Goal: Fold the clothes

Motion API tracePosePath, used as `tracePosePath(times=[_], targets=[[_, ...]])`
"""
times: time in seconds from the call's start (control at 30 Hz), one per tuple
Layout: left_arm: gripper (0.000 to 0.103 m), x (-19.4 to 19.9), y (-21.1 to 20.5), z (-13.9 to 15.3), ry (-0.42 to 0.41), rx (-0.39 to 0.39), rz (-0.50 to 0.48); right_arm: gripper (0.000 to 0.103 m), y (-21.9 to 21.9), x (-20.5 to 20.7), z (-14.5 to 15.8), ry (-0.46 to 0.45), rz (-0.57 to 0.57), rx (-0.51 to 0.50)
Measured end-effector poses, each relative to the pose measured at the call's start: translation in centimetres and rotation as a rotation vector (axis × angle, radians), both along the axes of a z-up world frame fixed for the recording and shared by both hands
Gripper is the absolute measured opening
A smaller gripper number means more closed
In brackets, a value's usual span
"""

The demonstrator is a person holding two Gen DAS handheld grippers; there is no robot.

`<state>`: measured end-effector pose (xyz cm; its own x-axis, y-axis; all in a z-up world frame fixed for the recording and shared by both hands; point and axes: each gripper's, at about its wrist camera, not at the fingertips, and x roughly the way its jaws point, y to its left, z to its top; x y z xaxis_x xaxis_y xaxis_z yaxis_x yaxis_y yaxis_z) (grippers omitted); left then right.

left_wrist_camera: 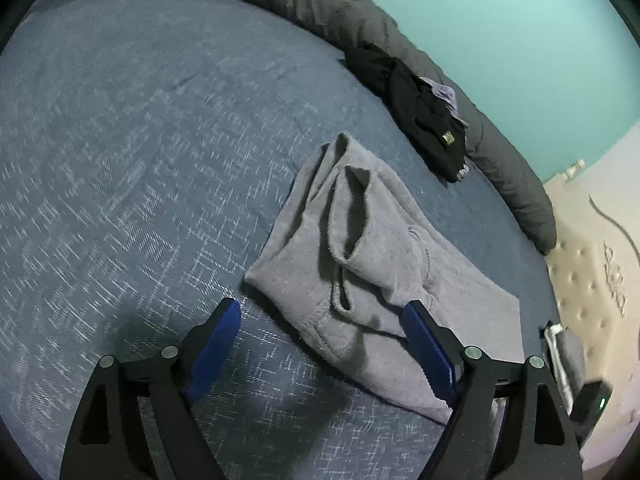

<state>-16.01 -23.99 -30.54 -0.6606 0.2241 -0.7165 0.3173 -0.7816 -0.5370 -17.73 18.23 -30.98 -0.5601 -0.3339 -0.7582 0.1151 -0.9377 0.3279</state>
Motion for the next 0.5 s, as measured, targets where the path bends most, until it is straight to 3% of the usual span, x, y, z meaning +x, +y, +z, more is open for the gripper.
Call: tracePosePath(times=[0.07,0.13,0.3,0.5], targets=[[0.087,-0.3,-0.2,-0.7,-0.013,0.026,0.022,0.047,2.4,1.0,-0.1,0.008,-0.027,-0.005],[0.087,-0.6,-0.4,-1.1,-0.011,0.06,0.043,0.07,4.6,1.4,-0.6,0.013,-0.071,-0.013],[0.087,-0.8,-0.5,-1.0,0.038,0.124,0.093,0.071,10.2,2.9,-1.7,0.002,-0.162,-0.065],[0.089,-1.8,-0.5,-2.1,0.032,0.13,0.134,0.071,12.6,3.4,-2.6,0.037,-0.173,-0.088]])
